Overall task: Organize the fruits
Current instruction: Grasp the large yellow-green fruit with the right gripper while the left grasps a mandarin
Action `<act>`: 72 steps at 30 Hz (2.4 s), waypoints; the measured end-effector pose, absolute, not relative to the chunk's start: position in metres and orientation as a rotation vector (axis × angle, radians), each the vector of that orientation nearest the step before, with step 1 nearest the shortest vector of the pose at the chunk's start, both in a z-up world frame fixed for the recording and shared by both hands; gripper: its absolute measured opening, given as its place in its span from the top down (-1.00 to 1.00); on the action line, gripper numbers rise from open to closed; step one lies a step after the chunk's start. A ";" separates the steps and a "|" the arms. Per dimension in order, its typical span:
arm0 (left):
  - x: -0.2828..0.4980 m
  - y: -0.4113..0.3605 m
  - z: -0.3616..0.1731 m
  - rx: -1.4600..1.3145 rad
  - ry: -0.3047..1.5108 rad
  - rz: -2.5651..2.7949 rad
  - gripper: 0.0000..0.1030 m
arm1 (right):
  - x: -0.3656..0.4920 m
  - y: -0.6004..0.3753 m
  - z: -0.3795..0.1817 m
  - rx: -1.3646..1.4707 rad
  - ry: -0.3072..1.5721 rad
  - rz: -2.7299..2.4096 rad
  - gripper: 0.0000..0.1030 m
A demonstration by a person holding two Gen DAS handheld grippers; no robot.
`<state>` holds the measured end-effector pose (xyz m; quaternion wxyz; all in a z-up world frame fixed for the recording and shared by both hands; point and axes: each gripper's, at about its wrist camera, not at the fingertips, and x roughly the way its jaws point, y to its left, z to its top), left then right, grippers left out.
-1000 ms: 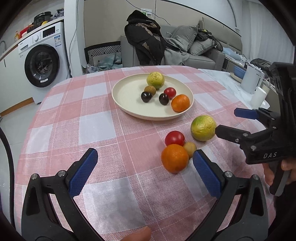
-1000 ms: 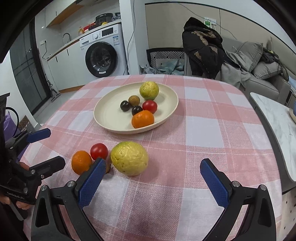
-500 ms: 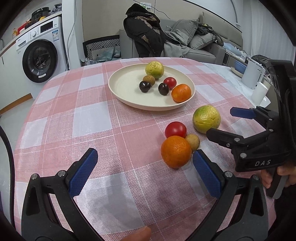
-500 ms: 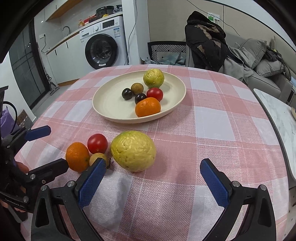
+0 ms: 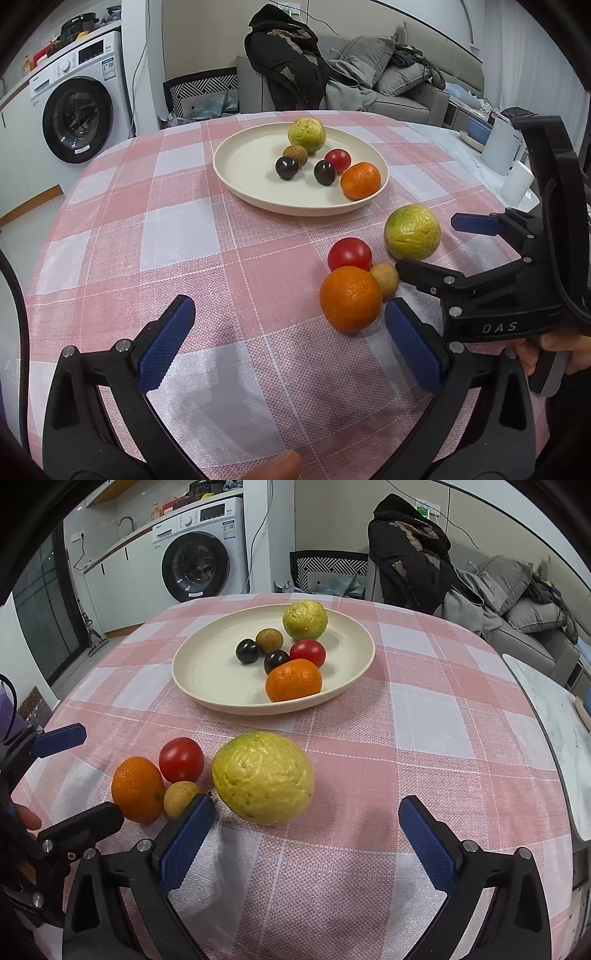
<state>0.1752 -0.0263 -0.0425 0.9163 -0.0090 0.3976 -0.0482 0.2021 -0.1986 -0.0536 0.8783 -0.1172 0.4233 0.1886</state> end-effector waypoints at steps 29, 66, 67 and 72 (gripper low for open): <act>0.178 -0.026 -0.050 -0.025 0.837 -0.111 -0.99 | 0.195 -0.190 -0.048 -0.192 0.883 0.505 0.00; 0.189 -0.032 -0.053 -0.132 0.860 -0.303 0.35 | 0.196 -0.210 -0.028 -0.134 0.816 0.494 0.00; 0.189 -0.031 -0.051 -0.136 0.854 -0.302 0.35 | 0.196 -0.210 -0.027 -0.132 0.813 0.495 0.00; 0.183 -0.027 -0.040 -0.115 0.796 -0.287 0.35 | 0.193 -0.211 -0.025 -0.125 0.797 0.501 0.00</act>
